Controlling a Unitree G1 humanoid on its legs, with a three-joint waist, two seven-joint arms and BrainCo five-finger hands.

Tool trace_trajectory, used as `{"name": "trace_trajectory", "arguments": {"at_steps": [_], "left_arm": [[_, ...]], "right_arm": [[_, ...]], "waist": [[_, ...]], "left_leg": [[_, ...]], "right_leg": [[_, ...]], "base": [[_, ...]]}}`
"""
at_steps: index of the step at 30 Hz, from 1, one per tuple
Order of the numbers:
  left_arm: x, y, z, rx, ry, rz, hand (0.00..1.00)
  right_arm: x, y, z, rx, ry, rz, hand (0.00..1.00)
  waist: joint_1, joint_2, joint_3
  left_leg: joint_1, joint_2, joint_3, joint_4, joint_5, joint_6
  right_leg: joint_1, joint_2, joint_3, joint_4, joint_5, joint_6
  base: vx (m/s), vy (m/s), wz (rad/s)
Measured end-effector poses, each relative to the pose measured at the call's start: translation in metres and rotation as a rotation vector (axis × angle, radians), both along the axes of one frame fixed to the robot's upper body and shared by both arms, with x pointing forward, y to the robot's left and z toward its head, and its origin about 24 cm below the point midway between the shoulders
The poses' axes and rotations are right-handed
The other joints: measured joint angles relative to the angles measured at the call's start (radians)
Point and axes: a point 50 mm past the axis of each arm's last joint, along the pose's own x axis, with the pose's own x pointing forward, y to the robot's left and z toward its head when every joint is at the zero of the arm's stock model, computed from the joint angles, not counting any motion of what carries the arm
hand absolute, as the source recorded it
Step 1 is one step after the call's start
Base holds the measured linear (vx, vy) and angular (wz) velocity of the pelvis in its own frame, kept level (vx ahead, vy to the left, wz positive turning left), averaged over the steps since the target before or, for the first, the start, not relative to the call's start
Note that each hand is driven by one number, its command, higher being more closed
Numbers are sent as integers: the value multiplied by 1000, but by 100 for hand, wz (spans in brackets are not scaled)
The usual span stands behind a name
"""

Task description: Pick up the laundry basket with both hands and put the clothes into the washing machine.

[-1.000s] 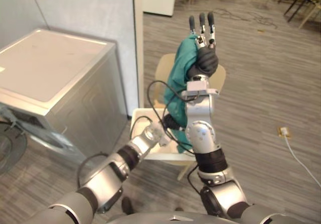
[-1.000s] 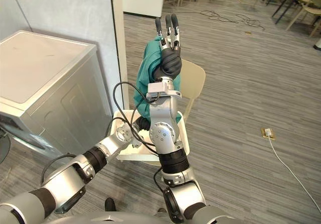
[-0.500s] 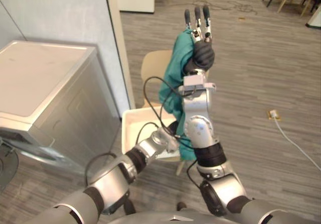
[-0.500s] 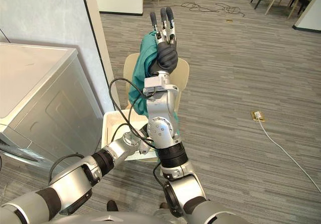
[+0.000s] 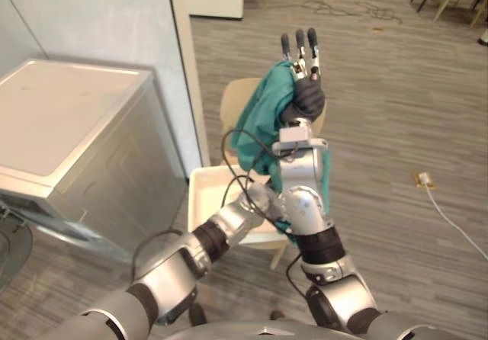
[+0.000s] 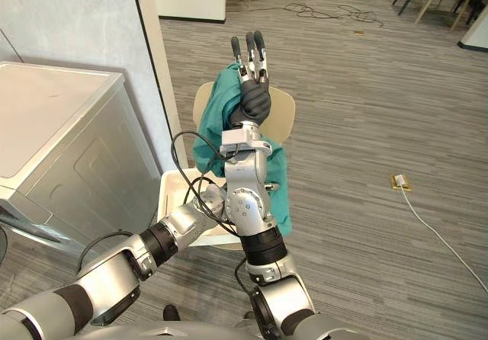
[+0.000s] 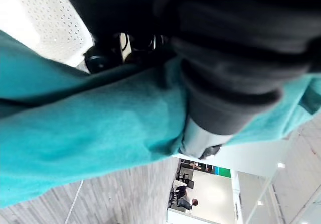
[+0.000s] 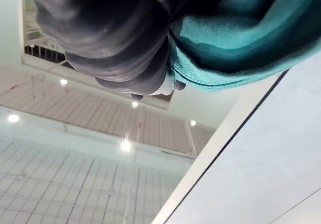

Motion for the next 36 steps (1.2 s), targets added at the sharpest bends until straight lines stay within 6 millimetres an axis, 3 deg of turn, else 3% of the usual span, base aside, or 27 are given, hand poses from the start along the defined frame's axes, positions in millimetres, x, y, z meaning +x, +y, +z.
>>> {"name": "trace_trajectory", "arguments": {"at_steps": [3, 4, 7, 13, 16, 17, 19, 22, 27, 33, 36], "left_arm": [[13, 16, 21, -121, -17, 75, 100], [17, 25, 31, -175, -42, 100, 100], [24, 52, 44, -244, -94, 170, 100], [27, 147, 45, -371, -157, 458, 100], [15, 196, 36, -398, -175, 613, 100], [12, 204, 34, -404, -174, 643, 100], [-6, 237, 20, -419, -166, 766, 100], [-23, 265, 7, -413, -154, 883, 100], [-49, 276, -4, -412, -146, 944, 100], [-78, 278, -24, -435, -77, 1003, 100], [-97, 276, -31, -444, -48, 1025, 100]], "right_arm": [[-4, -8, -13, 2, 39, -25, 100], [-9, -16, -17, 14, 43, -45, 0], [-18, -38, -26, 31, 52, -120, 0], [-46, -106, -70, -31, 198, -348, 0], [-62, -127, -86, -99, 256, -423, 0], [-66, -131, -89, -114, 265, -432, 0], [-78, -142, -96, -152, 293, -456, 0], [-87, -153, -103, -195, 331, -493, 0], [-95, -154, -123, -212, 421, -496, 0], [-114, -151, -176, -180, 649, -460, 0], [-129, -150, -191, -205, 738, -453, 0]], "waist": [[5, 0, 0], [6, 0, 0], [7, 0, 0], [20, 1, 0], [15, 1, 0], [15, 1, 0], [16, 1, 0], [25, 1, 0], [26, 0, 0], [34, 3, -4], [42, 3, -4]], "left_leg": [[5, -6, -3, 0, 5, 6], [4, -7, -8, 0, 7, 8], [5, -8, -18, 0, 8, 9], [10, -8, -22, 0, 11, 8], [12, -8, -19, 0, 2, -4], [12, -8, -18, 0, 2, -4], [14, -8, -14, 0, 0, -4], [23, -7, 1, 0, -3, -3], [32, -7, 9, 0, -2, 2], [41, -6, 7, 0, -9, -3], [44, -7, 8, 0, -11, 0]], "right_leg": [[4, 3, -4, 2, -1, 2], [4, 2, -5, 3, -2, 3], [7, 2, -17, 8, -5, 5], [10, 1, -23, 12, -15, -5], [10, 1, -20, 10, -17, -2], [10, 1, -19, 10, -17, -2], [10, 0, -13, 8, -15, -5], [10, 0, 1, 8, -13, -8], [15, -1, 6, 7, -11, -9], [31, 0, 2, 3, -13, -6], [34, -2, 0, 4, -13, -6]], "base": [[2, 1, 5], [-15, 9, 9], [-27, 13, 10], [-35, 14, 2], [0, 0, 0], [0, 0, 0], [8, 5, -5], [13, 2, -13], [16, -2, -5], [0, 0, 0], [0, 0, 0]]}}
